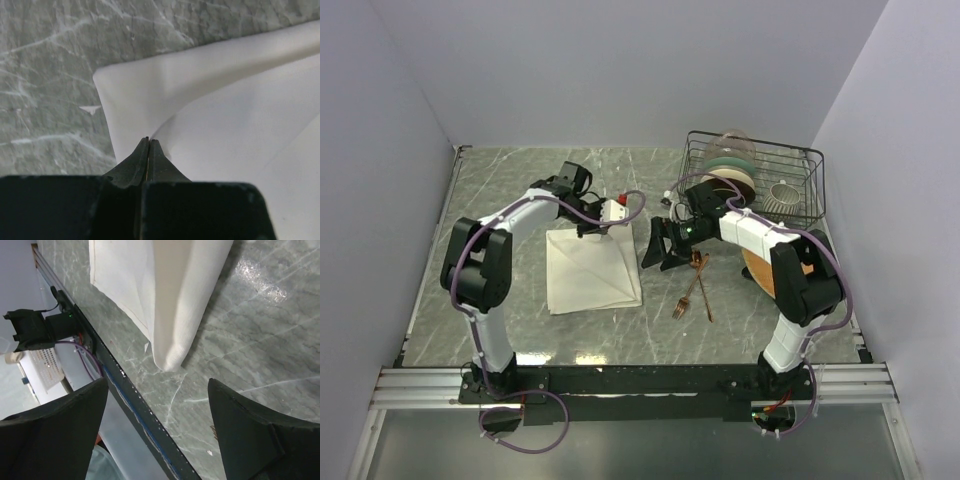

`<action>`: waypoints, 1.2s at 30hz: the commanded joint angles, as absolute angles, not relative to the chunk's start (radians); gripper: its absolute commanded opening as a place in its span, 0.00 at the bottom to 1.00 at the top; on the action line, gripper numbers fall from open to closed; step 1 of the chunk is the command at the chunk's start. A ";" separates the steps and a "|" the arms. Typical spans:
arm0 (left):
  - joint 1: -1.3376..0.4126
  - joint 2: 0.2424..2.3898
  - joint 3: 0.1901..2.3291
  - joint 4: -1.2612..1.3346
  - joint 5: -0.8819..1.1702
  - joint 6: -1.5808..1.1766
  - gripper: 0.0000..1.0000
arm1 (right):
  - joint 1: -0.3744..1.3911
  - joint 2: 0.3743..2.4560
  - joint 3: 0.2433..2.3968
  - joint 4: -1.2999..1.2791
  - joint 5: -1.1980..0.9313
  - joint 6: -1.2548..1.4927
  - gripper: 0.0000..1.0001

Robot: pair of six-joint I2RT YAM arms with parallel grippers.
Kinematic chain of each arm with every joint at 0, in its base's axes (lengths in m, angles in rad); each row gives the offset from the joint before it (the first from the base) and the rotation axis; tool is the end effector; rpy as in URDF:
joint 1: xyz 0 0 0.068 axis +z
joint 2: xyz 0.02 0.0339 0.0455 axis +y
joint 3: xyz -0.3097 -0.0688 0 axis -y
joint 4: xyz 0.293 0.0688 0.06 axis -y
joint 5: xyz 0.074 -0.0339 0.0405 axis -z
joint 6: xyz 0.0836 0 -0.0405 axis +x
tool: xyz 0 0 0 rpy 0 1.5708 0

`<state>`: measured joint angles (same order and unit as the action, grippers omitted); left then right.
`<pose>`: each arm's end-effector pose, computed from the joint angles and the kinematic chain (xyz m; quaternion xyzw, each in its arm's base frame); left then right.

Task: Fold the napkin into a case and place the utensils inside
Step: Fold the top corner of the square-folded napkin at the center of the board.

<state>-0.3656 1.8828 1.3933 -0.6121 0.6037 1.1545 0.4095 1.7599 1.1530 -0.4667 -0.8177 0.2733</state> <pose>0.4187 -0.2111 0.1960 0.6899 0.6255 -0.1816 0.3160 0.3570 0.2215 0.1846 -0.1581 0.8807 0.4387 0.0837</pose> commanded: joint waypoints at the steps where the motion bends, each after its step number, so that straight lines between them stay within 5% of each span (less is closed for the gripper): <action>1: -0.394 1.922 1.462 -0.592 0.624 1.190 0.01 | 0.388 1.709 1.134 -0.465 -0.808 0.264 0.81; 36: -0.454 2.028 1.559 -0.641 0.630 1.282 0.01 | 0.383 1.724 1.092 -0.414 -0.833 0.302 0.59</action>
<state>-0.4465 2.0281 1.5562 -0.6415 0.5987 1.2465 0.3897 1.7523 1.0981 -0.4465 -0.8207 0.2981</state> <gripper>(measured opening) 0.021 0.588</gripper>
